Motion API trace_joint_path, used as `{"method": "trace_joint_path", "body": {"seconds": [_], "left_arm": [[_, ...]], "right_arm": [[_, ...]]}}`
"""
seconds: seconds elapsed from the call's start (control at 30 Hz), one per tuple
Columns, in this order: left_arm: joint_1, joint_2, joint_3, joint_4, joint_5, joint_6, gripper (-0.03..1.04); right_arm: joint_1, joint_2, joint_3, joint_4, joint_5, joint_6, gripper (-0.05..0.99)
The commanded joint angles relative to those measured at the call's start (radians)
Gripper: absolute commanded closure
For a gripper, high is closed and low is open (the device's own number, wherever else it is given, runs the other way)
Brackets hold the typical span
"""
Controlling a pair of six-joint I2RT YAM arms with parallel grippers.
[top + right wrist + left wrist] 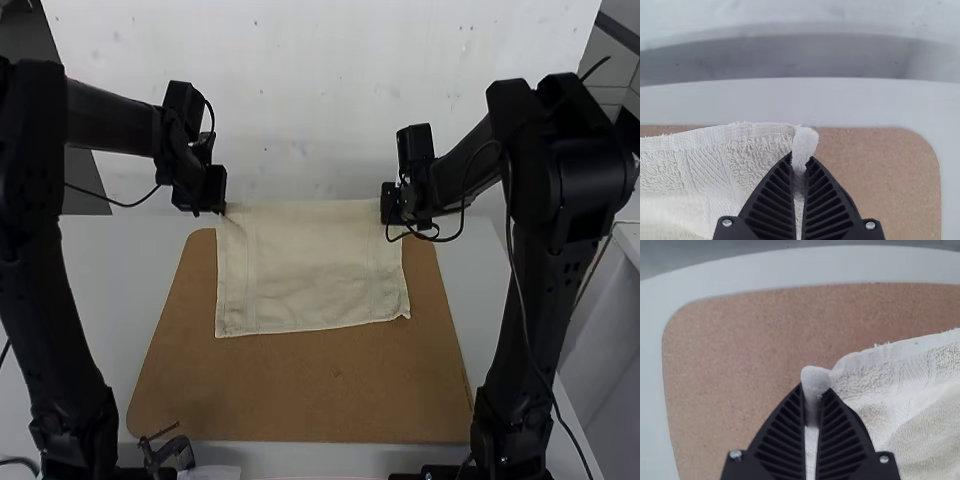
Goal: Fold the towel.
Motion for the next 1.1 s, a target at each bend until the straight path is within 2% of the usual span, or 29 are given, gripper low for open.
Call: {"method": "trace_joint_path", "body": {"seconds": [0.0, 0.2, 0.47, 0.67, 0.8, 0.97, 1.07], "left_arm": [[-0.024, -0.090, -0.096, 0.000, -0.038, -0.003, 0.99], [-0.051, -0.239, -0.257, 0.003, -0.050, 0.012, 0.99], [-0.153, -0.431, -0.406, -0.017, -0.053, 0.011, 0.99], [-0.223, -0.541, -0.435, -0.078, -0.081, -0.011, 0.99], [-0.258, -0.556, -0.435, -0.137, -0.081, -0.034, 0.99], [-0.277, -0.563, -0.437, -0.193, -0.082, -0.061, 0.99], [-0.275, -0.556, -0.443, -0.184, -0.093, -0.074, 0.99]], "right_arm": [[-0.003, -0.097, -0.060, -0.005, 0.028, -0.032, 0.92], [0.003, -0.204, -0.180, -0.040, 0.011, -0.061, 0.92], [0.084, -0.359, -0.313, -0.123, 0.011, -0.075, 0.92], [0.118, -0.477, -0.350, -0.233, 0.011, -0.076, 0.92], [0.123, -0.514, -0.369, -0.278, 0.011, -0.076, 0.92], [0.118, -0.540, -0.379, -0.316, 0.011, -0.078, 0.92], [0.112, -0.516, -0.376, -0.296, 0.013, -0.079, 0.92]]}}
